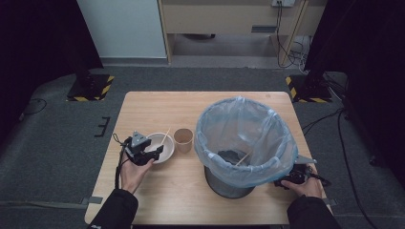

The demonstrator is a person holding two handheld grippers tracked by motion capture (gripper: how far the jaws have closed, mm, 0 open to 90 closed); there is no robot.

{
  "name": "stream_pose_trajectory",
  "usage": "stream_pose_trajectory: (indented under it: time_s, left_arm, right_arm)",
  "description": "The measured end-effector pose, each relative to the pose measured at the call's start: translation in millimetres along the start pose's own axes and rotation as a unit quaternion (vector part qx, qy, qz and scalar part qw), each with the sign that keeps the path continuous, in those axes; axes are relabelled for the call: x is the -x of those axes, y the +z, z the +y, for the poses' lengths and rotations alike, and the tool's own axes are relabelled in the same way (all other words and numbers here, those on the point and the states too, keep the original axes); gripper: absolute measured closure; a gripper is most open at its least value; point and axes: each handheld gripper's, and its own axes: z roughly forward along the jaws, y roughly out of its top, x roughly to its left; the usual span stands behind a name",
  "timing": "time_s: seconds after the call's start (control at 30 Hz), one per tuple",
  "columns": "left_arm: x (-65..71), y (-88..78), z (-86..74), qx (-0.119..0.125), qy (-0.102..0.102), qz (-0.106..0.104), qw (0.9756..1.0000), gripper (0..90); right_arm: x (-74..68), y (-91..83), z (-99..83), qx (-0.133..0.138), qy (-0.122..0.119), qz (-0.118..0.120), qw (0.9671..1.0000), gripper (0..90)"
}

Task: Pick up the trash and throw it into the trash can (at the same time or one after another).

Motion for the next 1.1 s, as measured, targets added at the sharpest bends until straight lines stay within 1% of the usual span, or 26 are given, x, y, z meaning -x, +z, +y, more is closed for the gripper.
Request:
stream_pose_trajectory:
  time_s: [0.23,0.37,0.6,0.73,0.9,1.1]
  left_arm:
    - [-2.4,8.4,-3.5,-0.02,-0.002,0.004,0.9998,45.6]
    - [-2.7,13.2,-4.7,-0.035,-0.001,0.007,0.9994,51.5]
    - [-2.6,17.2,-5.9,-0.057,-0.004,0.004,0.9984,64.2]
    - [-3.2,17.6,-5.8,-0.063,-0.01,0.002,0.998,70.8]
    - [-3.4,17.8,-6.0,-0.07,-0.012,0.002,0.9974,76.5]
    - [-4.6,16.3,-5.6,-0.075,-0.02,0.001,0.997,84.5]
  right_arm:
    - [0.0,0.0,0.0,0.0,0.0,0.0,1.0,2.4]
    - [0.0,0.0,0.0,0.0,0.0,0.0,1.0,2.4]
    - [0.0,0.0,0.0,0.0,0.0,0.0,1.0,2.4]
    - [0.0,0.0,0.0,0.0,0.0,0.0,1.0,2.4]
    - [0.0,0.0,0.0,0.0,0.0,0.0,1.0,2.4]
    - [0.0,0.0,0.0,0.0,0.0,0.0,1.0,2.4]
